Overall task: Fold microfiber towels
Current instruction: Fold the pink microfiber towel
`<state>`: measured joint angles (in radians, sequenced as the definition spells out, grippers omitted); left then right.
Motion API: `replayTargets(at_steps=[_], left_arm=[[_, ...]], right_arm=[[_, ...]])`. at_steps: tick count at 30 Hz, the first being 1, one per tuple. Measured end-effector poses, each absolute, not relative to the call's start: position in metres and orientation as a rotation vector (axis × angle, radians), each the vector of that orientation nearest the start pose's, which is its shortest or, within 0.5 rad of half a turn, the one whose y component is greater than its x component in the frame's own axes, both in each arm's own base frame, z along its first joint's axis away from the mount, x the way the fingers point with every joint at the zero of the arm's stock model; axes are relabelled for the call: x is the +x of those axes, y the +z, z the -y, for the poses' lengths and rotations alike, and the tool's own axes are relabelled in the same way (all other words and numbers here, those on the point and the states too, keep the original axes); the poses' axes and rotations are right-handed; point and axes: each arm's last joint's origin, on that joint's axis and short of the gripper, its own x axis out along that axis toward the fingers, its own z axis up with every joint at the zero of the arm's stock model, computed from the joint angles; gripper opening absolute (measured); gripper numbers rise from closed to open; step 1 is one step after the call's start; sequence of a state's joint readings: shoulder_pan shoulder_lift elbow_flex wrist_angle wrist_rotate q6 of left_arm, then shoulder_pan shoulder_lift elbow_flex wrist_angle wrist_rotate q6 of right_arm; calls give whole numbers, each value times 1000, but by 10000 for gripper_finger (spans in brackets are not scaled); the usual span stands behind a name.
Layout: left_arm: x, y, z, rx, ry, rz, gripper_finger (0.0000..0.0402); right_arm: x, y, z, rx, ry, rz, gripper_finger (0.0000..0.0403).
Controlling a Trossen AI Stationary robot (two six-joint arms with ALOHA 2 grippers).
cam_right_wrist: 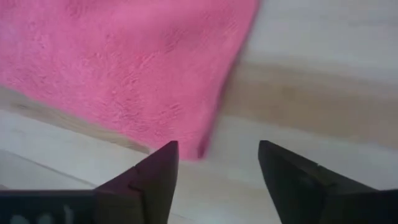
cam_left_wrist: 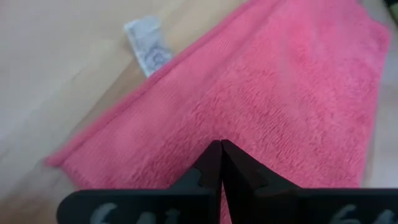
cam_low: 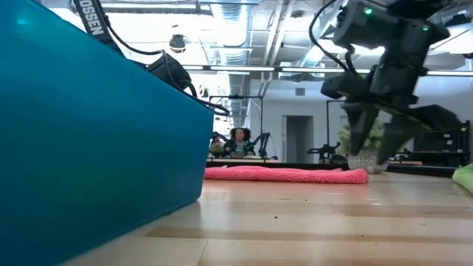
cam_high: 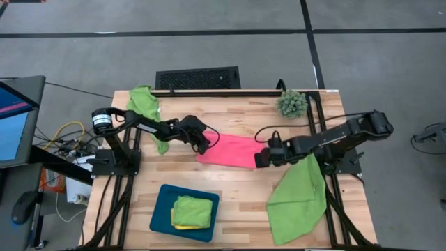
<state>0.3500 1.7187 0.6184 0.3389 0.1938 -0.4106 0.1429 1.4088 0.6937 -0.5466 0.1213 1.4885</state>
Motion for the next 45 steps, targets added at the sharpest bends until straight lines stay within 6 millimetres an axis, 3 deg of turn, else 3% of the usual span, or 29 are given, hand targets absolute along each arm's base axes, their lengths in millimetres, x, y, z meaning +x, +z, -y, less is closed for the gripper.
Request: replayTargets(at_steps=[7, 13, 19, 25, 35, 40, 45], left_arm=[[284, 114, -98, -573, 282, -670, 0], [289, 124, -103, -620, 211, -650, 0], [313, 150, -89, -537, 58, -573, 0], [334, 150, -68, -433, 24, -587, 0], [328, 141, -69, -368, 27, -679, 0], [328, 141, -69, -359, 24, -682, 0], [328, 141, -69, -344, 19, -684, 0]], right_arm=[[244, 134, -48, 1169, -911, -953, 255], [250, 127, -51, 1172, -995, -958, 250], [253, 130, -51, 1142, -1022, -975, 185], [253, 130, -50, 1140, -1025, -975, 113], [257, 132, -51, 1146, -1017, -965, 43], [267, 148, -52, 1089, -973, -990, 12], [282, 168, -48, 1055, -904, -975, 11]])
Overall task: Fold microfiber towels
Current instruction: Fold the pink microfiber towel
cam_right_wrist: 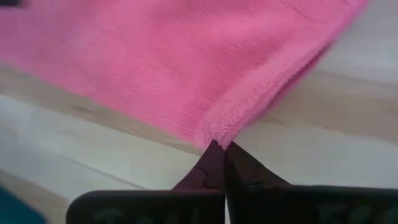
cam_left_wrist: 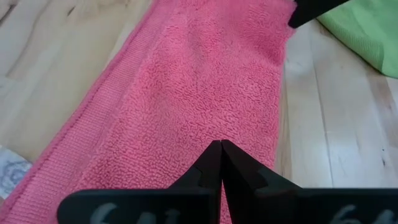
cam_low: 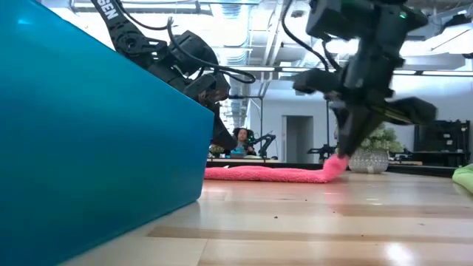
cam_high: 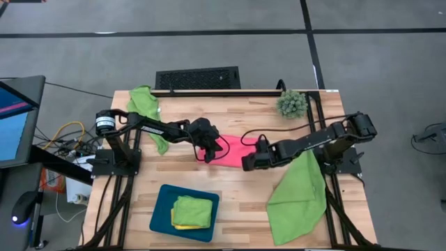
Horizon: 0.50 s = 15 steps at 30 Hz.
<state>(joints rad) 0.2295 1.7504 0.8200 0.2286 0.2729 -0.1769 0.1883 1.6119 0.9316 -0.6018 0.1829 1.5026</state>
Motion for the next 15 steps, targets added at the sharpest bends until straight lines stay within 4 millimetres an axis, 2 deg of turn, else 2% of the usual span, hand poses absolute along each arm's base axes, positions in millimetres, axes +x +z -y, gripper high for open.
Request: replayTargets(at_steps=[7, 12, 15], left_arm=[[328, 141, -68, -344, 18, -686, 0], [327, 140, -69, -342, 17, -691, 0], [326, 139, -68, -341, 16, -702, 0]], right_arm=[[300, 185, -41, 995, -788, -932, 17], [319, 176, -43, 970, -699, -955, 15], [326, 162, -46, 945, -705, -1017, 21]])
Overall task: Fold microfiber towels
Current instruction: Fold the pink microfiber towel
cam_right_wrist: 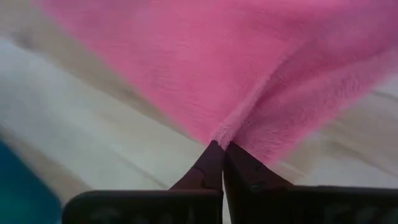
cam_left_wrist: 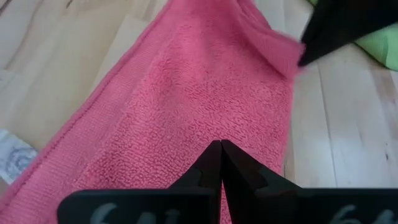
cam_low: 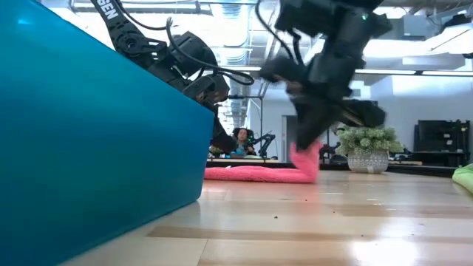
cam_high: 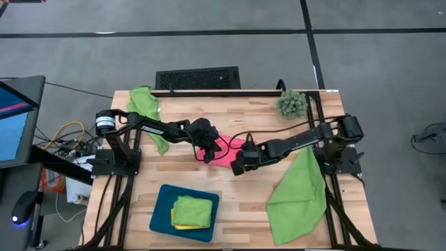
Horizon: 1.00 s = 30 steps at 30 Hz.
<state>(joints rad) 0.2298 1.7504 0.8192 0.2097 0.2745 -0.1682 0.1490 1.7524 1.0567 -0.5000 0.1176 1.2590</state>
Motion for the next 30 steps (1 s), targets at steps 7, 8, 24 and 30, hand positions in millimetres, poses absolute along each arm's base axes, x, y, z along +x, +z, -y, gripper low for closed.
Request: replayTargets(at_steps=[7, 8, 24, 30], left_arm=[[325, 137, -68, -336, 5, -726, 0], [324, 137, -68, -337, 6, -728, 0], [295, 156, -96, -339, 65, -833, 0], [291, 159, -97, -309, 56, -847, 0]], right_arm=[[357, 171, -43, 866, -644, -1026, 18], [356, 172, -41, 843, -650, -1046, 18], [385, 168, -31, 816, -456, -958, 20], [395, 158, -33, 834, -416, -978, 24]])
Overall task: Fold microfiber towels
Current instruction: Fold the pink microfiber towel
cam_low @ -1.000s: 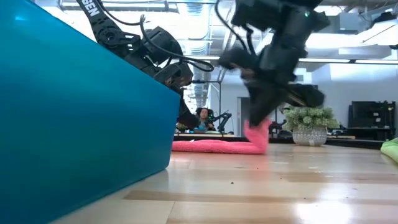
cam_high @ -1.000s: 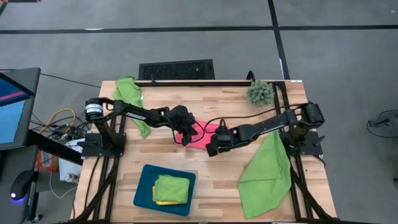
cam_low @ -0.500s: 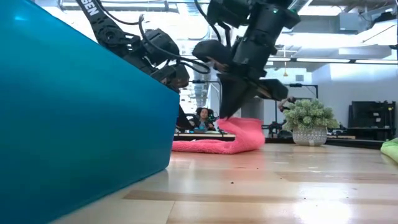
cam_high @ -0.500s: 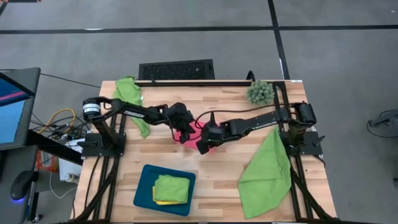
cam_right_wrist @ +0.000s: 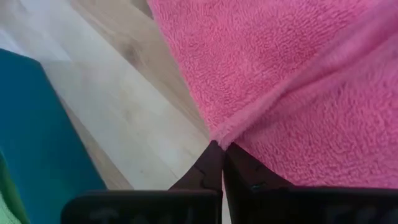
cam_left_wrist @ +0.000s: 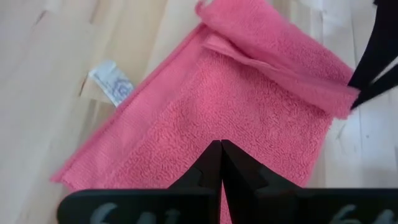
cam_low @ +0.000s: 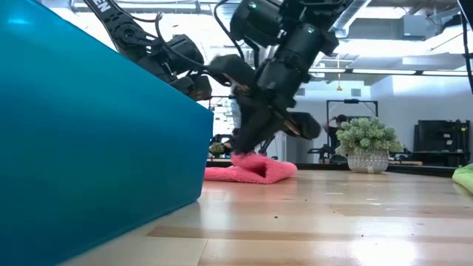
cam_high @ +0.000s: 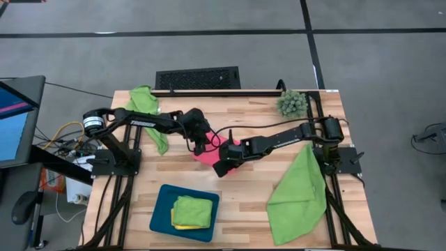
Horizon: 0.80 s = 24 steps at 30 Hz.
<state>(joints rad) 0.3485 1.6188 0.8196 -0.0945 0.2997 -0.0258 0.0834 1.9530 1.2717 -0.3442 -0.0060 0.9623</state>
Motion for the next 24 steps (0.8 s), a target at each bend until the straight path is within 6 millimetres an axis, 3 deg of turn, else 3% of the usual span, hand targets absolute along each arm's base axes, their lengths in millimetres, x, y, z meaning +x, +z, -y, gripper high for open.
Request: replayTargets(at_steps=[6, 18, 21, 24], left_arm=[[291, 159, -96, -307, 52, -850, 0], [291, 159, -96, -299, 47, -851, 0], [290, 160, -95, -313, 13, -841, 0], [292, 169, -92, -371, -130, -769, 0]], right_arm=[[396, 159, -31, 827, -412, -969, 40], [399, 161, -35, 831, -320, -975, 199], [395, 175, -35, 805, -354, -930, 224], [382, 201, -44, 719, -457, -854, 231]])
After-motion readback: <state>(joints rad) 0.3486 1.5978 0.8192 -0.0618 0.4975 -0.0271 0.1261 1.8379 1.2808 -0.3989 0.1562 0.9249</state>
